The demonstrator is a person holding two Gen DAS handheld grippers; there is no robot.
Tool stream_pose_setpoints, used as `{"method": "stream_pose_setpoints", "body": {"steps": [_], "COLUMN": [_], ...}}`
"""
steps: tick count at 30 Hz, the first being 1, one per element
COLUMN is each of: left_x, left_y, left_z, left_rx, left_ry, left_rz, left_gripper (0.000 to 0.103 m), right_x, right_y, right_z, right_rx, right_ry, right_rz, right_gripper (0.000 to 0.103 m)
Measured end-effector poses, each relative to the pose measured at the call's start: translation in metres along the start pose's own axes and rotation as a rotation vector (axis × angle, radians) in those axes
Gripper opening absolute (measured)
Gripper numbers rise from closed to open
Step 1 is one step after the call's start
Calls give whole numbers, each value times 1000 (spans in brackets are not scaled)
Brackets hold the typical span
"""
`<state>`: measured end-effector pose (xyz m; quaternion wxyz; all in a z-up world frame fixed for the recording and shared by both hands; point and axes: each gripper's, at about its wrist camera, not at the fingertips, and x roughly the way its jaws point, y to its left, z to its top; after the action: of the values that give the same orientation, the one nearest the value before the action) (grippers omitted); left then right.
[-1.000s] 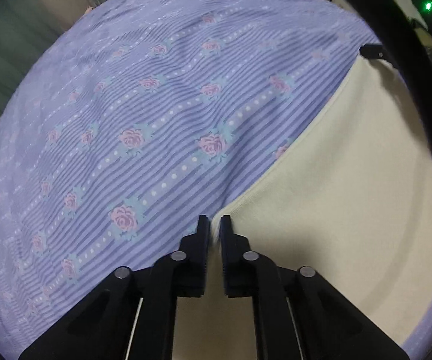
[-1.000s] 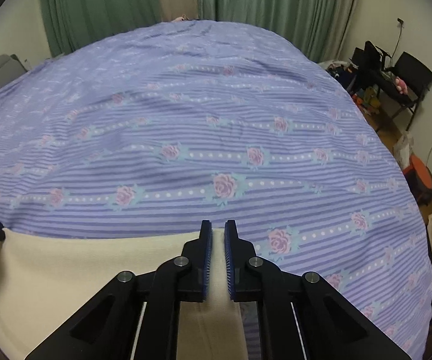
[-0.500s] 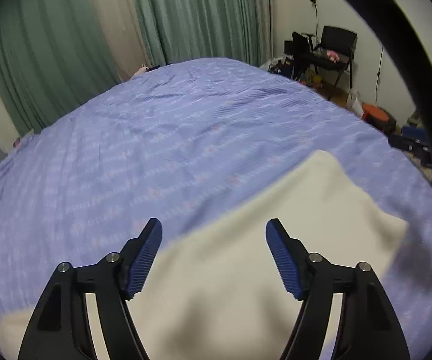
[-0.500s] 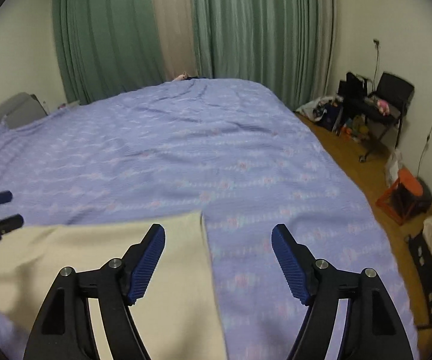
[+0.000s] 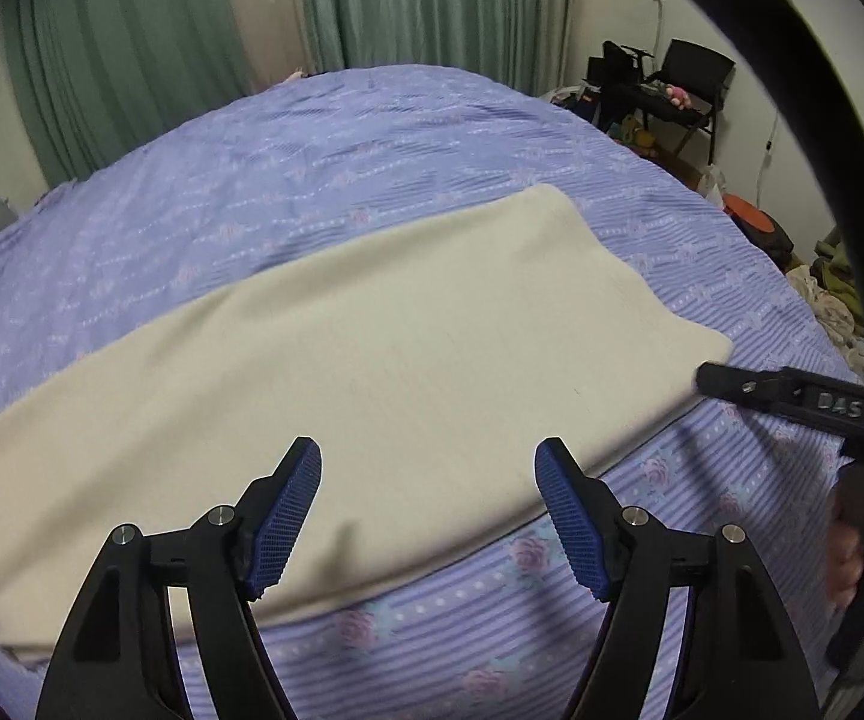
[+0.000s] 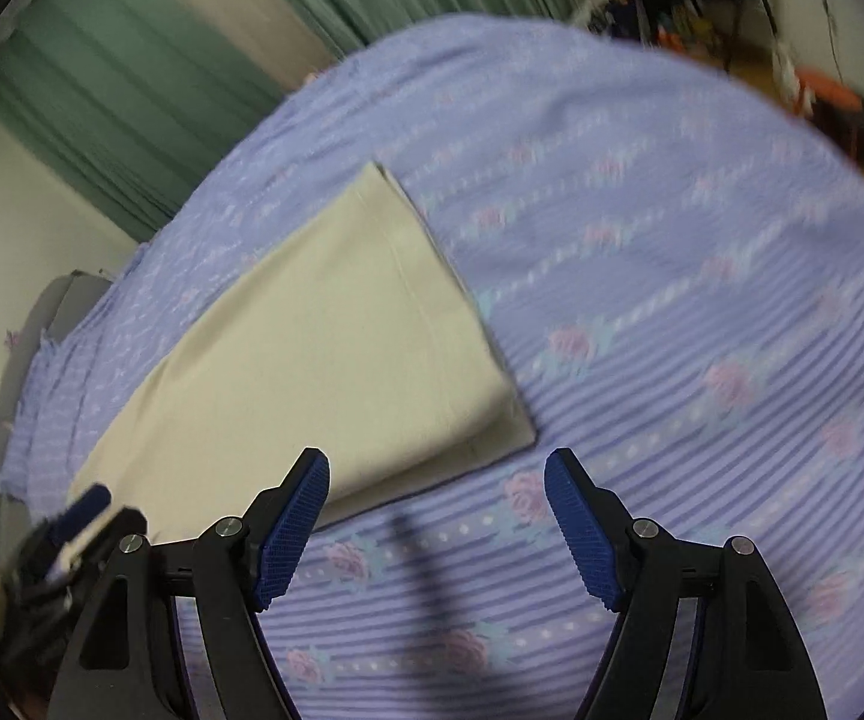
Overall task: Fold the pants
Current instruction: 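Grasp the trouser leg end with the right gripper and lift it over the trousers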
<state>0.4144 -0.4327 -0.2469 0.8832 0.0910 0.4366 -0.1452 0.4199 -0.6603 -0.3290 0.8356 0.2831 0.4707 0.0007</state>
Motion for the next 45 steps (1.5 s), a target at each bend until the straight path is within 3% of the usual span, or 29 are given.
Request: {"method": "stream_pose_setpoints", "body": {"steps": [2,6,11,15,18,22,26,28,29,30,33,35,38,42,45], "left_x": [-1,-3,-1,-3,-2,1,-1,-2,-4,-7,-19,-27,-39,-58,-72], "left_y": [-3,-3,-1,-3,-3,-5,-4,-3,-2,-1,1,1,1,9,28], "left_z": [-1,-1,8,10,8,7,6,5,5,4,5,4,3,3,0], "left_rx": [-9,-27,-49,-67,-67,-59,-70,-82,-89,-102,-142,-158,-157,-185,-268], "left_ry": [1,-17,-42,-61,-65,-50,-56,-45,-43,-43,-40,-34,-23,-1,15], "left_rz": [9,7,20,10,10,25,21,40,47,52,47,51,85,167,210], "left_gripper": [73,74,74,74,74,74,74,74,74,74,74,74,74,74,80], "right_x": [15,28,47,38,31,73,76,82,83,84,51,39,49,29,9], "right_y": [-7,-12,-14,-13,-5,-12,-8,-3,0,1,1,7,4,35,60], "right_z": [-3,-11,-3,2,10,22,27,35,39,44,46,47,50,62,66], "right_rx": [82,163,206,239,194,234,249,264,254,257,263,215,228,93,5], "right_ry": [41,39,-44,-111,-199,-107,-159,-157,-135,-99,-138,-163,-97,-129,-153], "right_rz": [40,118,167,258,293,240,211,176,156,157,158,106,85,40,25], "right_gripper": [75,77,80,65,64,63,62,45,12,9,7,7,7,7,7]}}
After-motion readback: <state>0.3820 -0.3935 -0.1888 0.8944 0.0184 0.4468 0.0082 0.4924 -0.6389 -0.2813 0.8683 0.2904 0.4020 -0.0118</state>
